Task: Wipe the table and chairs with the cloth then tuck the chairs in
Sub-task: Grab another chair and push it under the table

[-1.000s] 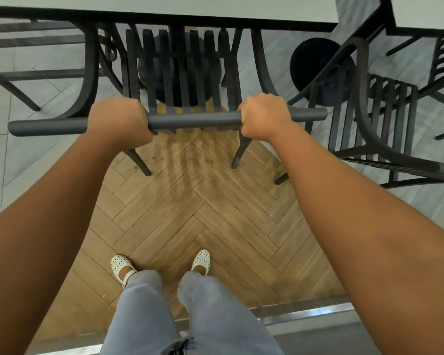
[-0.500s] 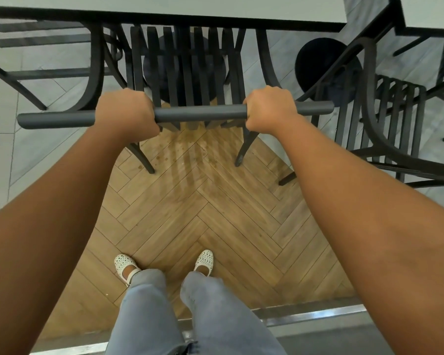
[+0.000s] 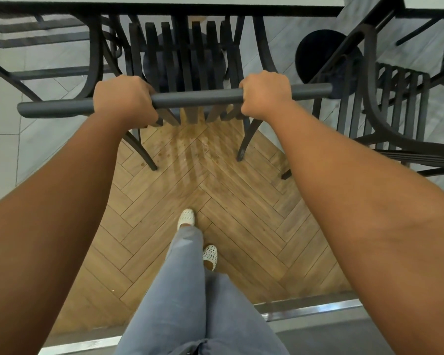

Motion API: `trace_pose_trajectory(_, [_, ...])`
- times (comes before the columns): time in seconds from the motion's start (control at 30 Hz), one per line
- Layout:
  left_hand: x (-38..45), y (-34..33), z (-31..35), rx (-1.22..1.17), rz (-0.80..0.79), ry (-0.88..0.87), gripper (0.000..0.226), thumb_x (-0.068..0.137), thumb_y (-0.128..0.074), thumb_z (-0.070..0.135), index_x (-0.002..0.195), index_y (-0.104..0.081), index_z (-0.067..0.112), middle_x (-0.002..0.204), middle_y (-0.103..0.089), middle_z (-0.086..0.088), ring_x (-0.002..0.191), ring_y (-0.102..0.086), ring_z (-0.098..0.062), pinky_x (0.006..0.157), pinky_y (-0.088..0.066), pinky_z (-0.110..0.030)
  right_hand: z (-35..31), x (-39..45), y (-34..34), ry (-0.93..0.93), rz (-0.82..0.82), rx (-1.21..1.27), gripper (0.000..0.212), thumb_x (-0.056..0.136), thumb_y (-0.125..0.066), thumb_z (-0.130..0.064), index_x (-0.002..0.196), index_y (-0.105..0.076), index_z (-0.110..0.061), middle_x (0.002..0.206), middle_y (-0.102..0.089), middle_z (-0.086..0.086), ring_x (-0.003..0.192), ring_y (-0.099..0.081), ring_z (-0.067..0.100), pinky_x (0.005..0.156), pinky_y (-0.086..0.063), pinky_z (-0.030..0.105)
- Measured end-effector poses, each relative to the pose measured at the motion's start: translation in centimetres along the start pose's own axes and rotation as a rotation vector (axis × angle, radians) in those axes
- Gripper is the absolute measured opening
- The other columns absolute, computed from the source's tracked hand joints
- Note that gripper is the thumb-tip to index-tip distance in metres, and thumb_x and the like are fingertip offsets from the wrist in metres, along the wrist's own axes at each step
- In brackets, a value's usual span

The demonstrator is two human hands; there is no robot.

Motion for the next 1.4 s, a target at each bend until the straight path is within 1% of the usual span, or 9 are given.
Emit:
trace_pose_trajectory(0.3, [0.2,0.0,-0.1,0.011,-0.028,-0.021,0.03,0.081,-0.064,0.027,0.108,-0.062,0.014,0.066,-0.05,-0.006,0.07,-0.054,-0.025,0.067,-0.05,-0.036,0.0,-0.2,0.4,0.02,0.004,-0.014,0.025,0.084,-0.057,-0.025,0.109,-0.06,-0.022,0.08,-0.053,0.001,0.075,-0.051,0.02,0.069,-0.038,0.033])
trace_pose_trajectory(0.43, [0.6,-0.3,0.0,-0.037,-0.127,-0.016,0.03,0.081,-0.065,0.028,0.107,-0.062,0.014,0.073,-0.055,-0.007,0.073,-0.054,-0.025,0.062,-0.043,-0.033,0.2,-0.4,0.4,0.012,0.058,0.032,0.026,0.082,-0.059,-0.026,0.108,-0.06,-0.025,0.091,-0.059,-0.001,0.09,-0.054,0.02,0.082,-0.035,0.036])
trace_pose_trajectory(0.57, [0.5,-0.7,0.2,-0.137,-0.347,0.042,0.047,0.072,-0.076,0.033,0.111,-0.059,0.013,0.091,-0.06,-0.009,0.085,-0.055,-0.026,0.073,-0.044,-0.037,0.2,-1.1,0.4,-0.026,0.192,0.062,0.041,0.081,-0.063,-0.024,0.121,-0.054,-0.023,0.118,-0.055,0.0,0.113,-0.046,0.021,0.096,-0.031,0.041])
trace_pose_trajectory(0.67, [0.9,0.1,3.2,-0.169,-0.327,0.023,0.067,0.07,-0.077,0.041,0.123,-0.046,0.013,0.112,-0.056,-0.013,0.103,-0.052,-0.034,0.094,-0.042,-0.05,0.9,-2.0,-0.1,-0.15,0.243,0.19,0.068,0.078,-0.067,-0.016,0.138,-0.038,-0.025,0.142,-0.036,0.005,0.133,-0.029,0.024,0.109,-0.02,0.044])
trace_pose_trajectory(0.8, [0.1,1.7,11.9,-0.155,-0.234,-0.128,0.094,0.078,-0.071,0.042,0.148,-0.011,0.023,0.146,-0.029,-0.014,0.135,-0.023,-0.039,0.109,-0.016,-0.062,2.7,-4.8,-1.8,-0.252,0.341,0.273,0.083,0.082,-0.066,-0.011,0.15,-0.02,-0.025,0.158,-0.009,0.012,0.145,-0.007,0.029,0.115,-0.001,0.042])
trace_pose_trajectory(0.9, [-1.3,1.9,18.0,-0.122,-0.21,-0.264,0.098,0.08,-0.068,0.04,0.15,-0.001,0.021,0.155,-0.009,-0.013,0.142,-0.004,-0.037,0.11,-0.006,-0.063,5.0,-7.8,-3.4,-0.32,0.35,0.259,0.089,0.08,-0.064,-0.005,0.151,-0.014,-0.026,0.158,-0.004,0.013,0.145,-0.004,0.028,0.113,-0.003,0.047])
trace_pose_trajectory(1.03, [-2.3,1.4,23.0,-0.12,-0.07,-0.334,0.092,0.085,-0.064,0.028,0.149,0.0,0.011,0.155,0.003,-0.019,0.142,0.008,-0.037,0.107,-0.001,-0.066,8.9,-11.7,-5.9,-0.517,0.291,0.337,0.095,0.075,-0.07,-0.009,0.15,-0.014,-0.026,0.156,-0.004,0.021,0.142,-0.015,0.037,0.11,-0.02,0.052])
trace_pose_trajectory(1.13, [-3.6,1.4,26.8,-0.077,0.025,-0.479,0.097,0.081,-0.068,0.033,0.15,-0.002,0.014,0.154,0.011,-0.023,0.142,0.012,-0.038,0.108,0.003,-0.063,11.8,-14.7,-8.0,-0.653,0.154,0.449,0.094,0.083,-0.064,-0.015,0.151,-0.001,-0.027,0.156,0.009,0.02,0.142,-0.012,0.037,0.111,-0.017,0.049])
trace_pose_trajectory(1.4, [-8.5,-0.5,39.0,0.021,-0.129,-0.834,0.086,0.088,-0.058,0.039,0.149,-0.001,0.02,0.153,0.019,-0.019,0.141,0.015,-0.037,0.109,0.003,-0.06,18.7,-21.5,-12.1,-0.856,0.08,0.63,0.087,0.089,-0.061,-0.026,0.151,-0.001,-0.025,0.157,0.006,0.017,0.141,-0.014,0.036,0.111,-0.018,0.051])
Point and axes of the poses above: each hand's wrist, its own x-axis towards the middle knuckle, its own y-axis out of the back of the hand, z = x × y, the point moved 6 cm from there along x, towards the middle knuckle
